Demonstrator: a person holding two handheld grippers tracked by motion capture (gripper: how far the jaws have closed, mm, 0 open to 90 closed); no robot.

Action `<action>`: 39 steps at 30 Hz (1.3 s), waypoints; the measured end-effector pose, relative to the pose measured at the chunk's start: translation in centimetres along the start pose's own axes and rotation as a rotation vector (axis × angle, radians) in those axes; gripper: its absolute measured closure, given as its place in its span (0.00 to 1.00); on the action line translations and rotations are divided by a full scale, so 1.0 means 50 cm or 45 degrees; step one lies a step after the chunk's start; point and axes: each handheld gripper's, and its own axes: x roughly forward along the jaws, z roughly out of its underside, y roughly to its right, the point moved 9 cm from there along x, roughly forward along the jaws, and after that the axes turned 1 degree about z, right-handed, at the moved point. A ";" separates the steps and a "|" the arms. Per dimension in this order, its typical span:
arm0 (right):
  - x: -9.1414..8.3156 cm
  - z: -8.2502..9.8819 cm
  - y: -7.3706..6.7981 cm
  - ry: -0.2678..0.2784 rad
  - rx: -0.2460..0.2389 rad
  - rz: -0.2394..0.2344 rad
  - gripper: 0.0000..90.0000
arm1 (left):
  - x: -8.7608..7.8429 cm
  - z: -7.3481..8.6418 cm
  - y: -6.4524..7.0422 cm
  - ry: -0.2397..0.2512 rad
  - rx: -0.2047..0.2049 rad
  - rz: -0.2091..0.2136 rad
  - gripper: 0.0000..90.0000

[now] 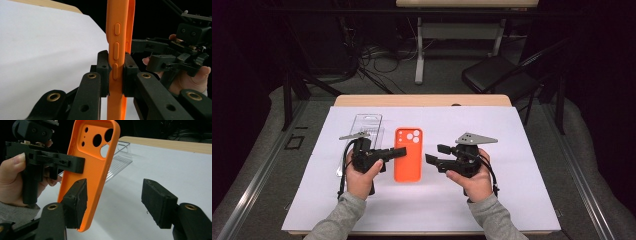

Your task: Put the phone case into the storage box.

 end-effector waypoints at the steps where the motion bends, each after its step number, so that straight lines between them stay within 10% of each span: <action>1: 0.001 0.003 -0.002 -0.010 0.009 -0.011 0.44 | 0.003 0.002 0.003 0.000 0.002 0.004 0.89; 39: 0.015 0.024 -0.014 -0.039 0.188 -0.185 0.64 | 0.032 0.032 0.033 -0.047 0.030 0.053 0.89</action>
